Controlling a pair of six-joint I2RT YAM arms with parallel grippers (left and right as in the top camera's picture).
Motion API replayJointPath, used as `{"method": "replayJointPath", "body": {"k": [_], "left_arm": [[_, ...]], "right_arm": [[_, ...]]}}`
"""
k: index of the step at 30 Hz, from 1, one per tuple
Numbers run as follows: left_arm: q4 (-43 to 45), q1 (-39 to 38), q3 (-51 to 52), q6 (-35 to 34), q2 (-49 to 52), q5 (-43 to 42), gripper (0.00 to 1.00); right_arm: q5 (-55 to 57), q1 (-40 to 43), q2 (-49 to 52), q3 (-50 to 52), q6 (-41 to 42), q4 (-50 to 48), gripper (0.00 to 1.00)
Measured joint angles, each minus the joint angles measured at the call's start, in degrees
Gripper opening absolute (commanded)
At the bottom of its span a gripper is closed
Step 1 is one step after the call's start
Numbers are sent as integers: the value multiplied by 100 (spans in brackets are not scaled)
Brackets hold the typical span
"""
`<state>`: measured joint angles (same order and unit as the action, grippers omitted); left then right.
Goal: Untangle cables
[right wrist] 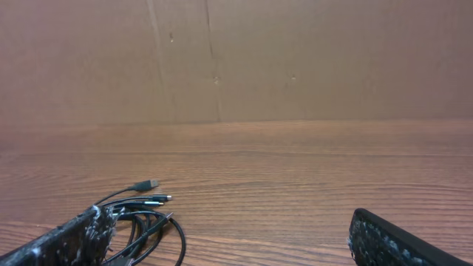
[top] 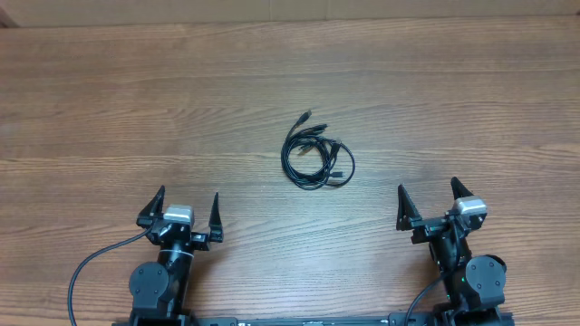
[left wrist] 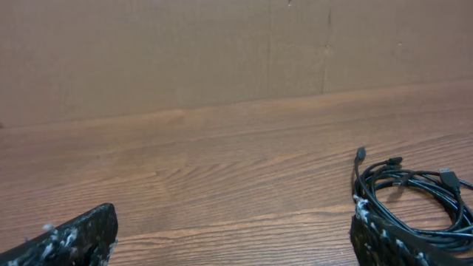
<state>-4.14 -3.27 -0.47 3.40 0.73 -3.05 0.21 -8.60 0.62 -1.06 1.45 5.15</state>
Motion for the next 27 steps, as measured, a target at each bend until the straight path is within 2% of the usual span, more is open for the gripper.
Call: {"method": "replayJointPath", "body": {"k": [27], "left_arm": [[0, 0, 0, -55, 0, 2, 99]], "right_arm": [[4, 0, 0, 0, 131, 2, 100]]}}
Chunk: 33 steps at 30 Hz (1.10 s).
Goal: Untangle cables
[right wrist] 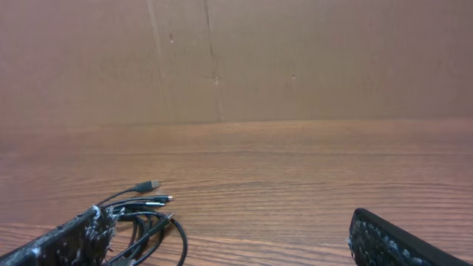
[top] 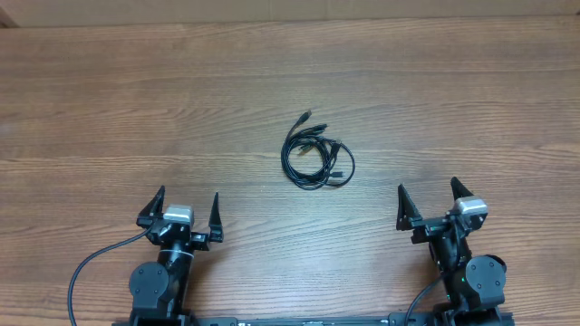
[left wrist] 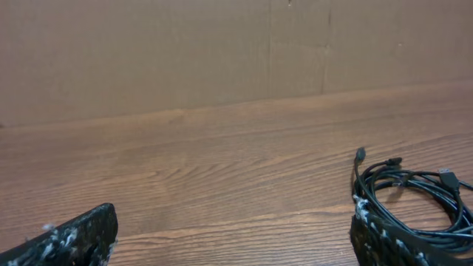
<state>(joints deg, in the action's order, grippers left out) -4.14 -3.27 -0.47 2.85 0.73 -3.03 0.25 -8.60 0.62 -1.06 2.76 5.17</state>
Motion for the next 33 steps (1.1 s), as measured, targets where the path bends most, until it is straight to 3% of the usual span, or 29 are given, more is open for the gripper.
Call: {"method": "replayJointPath", "body": {"k": [6, 15, 25, 33], "left_arm": [[-164, 0, -59, -260, 0, 2, 100], [-1650, 0, -918, -350, 361, -7, 99], [-2459, 0, -2752, -404, 2638, -415, 100], [-4741, 0, -4944, -420, 4793, -586, 100]], "right_arm": [[59, 0, 138, -13, 168, 286, 100], [173, 0, 1213, -968, 385, 970, 100], [157, 0, 2927, -2634, 566, 2267, 100], [101, 0, 4221, -4048, 603, 3729, 100]]}}
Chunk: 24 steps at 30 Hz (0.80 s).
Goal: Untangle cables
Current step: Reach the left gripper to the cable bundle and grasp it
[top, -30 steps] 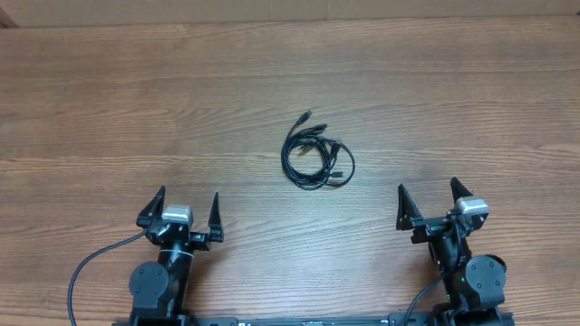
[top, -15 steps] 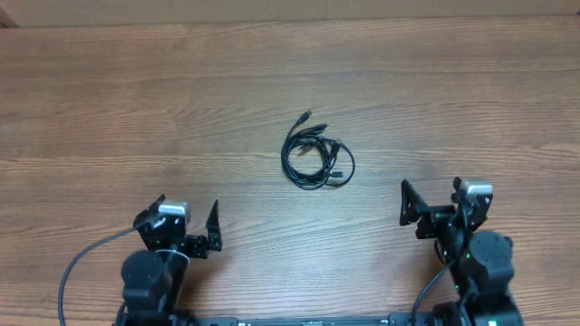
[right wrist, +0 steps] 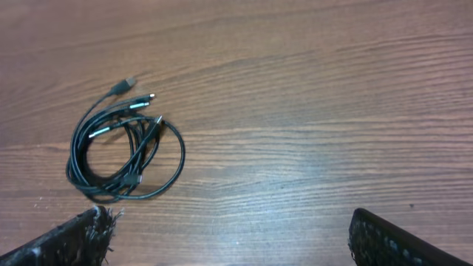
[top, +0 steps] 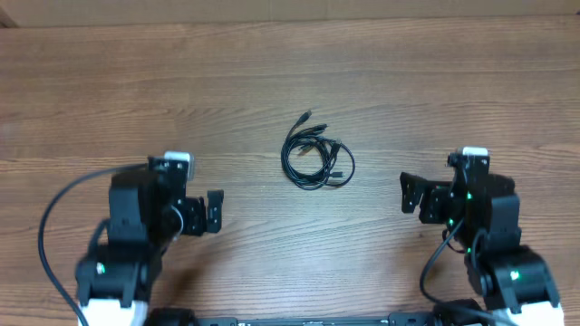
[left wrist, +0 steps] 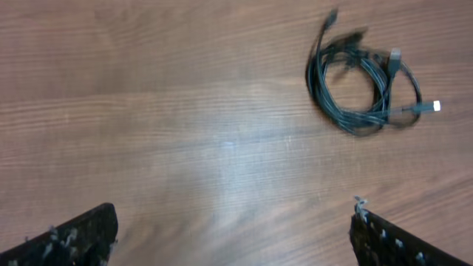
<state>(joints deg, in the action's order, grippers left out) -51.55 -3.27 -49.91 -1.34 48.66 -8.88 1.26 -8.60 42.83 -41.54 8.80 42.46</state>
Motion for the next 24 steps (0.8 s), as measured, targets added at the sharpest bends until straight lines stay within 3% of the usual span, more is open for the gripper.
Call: {"method": "replayJointPath", "body": {"k": [4, 8, 10, 17, 24], "left_arm": [[-756, 0, -688, -2, 553, -42, 100], [-750, 0, -796, -160, 811, -164, 99], [-367, 0, -798, -313, 940, -234, 100], [1436, -96, -846, -1174, 1582, -553, 86], [1768, -859, -1119, -1506, 2918, -367, 86]], "right_arm": [[-179, 0, 317, -417, 0, 122, 100], [-409, 0, 352, -531, 0, 129, 100], [-459, 0, 352, -533, 2, 133, 100], [-549, 0, 358, -533, 0, 133, 100], [-553, 0, 358, -533, 2, 133, 100]]}}
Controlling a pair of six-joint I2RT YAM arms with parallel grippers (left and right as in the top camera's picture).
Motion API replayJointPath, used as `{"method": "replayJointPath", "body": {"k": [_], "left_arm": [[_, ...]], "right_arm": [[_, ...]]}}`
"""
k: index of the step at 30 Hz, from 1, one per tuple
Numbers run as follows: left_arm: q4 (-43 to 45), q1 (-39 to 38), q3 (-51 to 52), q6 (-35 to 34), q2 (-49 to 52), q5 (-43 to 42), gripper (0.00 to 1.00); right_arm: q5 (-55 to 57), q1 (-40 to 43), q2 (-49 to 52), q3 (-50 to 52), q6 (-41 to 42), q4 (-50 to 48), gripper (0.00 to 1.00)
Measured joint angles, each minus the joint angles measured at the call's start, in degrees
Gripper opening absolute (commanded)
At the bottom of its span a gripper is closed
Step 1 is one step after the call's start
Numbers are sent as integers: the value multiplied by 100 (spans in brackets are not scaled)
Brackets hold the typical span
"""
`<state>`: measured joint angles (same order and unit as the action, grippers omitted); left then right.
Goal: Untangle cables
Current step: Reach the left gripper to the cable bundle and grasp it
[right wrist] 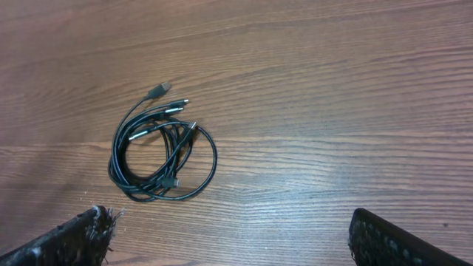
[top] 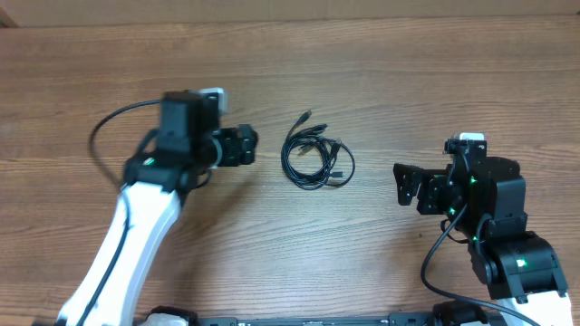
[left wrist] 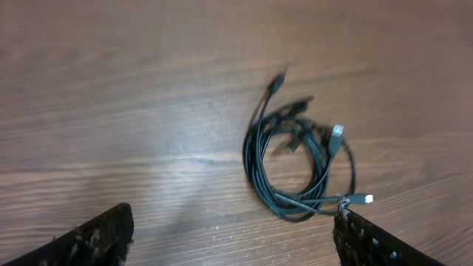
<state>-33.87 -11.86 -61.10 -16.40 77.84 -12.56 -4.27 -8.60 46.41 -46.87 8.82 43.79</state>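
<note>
A small coil of tangled black cables (top: 316, 154) with several plug ends lies on the wooden table near its middle; it also shows in the left wrist view (left wrist: 299, 159) and the right wrist view (right wrist: 159, 159). My left gripper (top: 243, 145) hangs open just left of the coil, nothing between its fingers (left wrist: 96, 236). Off to the right of the coil, my right gripper (top: 405, 185) is open and empty too, with its fingers (right wrist: 392, 240) wide apart.
The wooden table (top: 453, 81) stretches on all sides of the coil. A brown cardboard wall runs along the far edge (top: 290, 9). The left arm's cable (top: 109, 136) loops behind its wrist.
My left gripper has moved from the front left up and right, now close beside the coil's left side. The right gripper shifted slightly toward the coil. Cables lie unmoved.
Both grippers first rested open at the table's front edge, facing the back wall, and stayed so. Then both were raised and tilted down over the table, still open. Now the left one is next to the coil, the right one nearer in.
</note>
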Motion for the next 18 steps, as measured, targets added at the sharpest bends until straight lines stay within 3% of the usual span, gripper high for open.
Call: {"method": "replayJointPath", "body": {"k": [6, 18], "left_arm": [[144, -560, -164, -358, 1196, 144, 71], [831, -1486, -164, -2260, 2922, 11, 52]], "right_arm": [[2, 0, 0, 0, -2, 0, 100], [22, 0, 0, 0, -2, 4, 100]]}}
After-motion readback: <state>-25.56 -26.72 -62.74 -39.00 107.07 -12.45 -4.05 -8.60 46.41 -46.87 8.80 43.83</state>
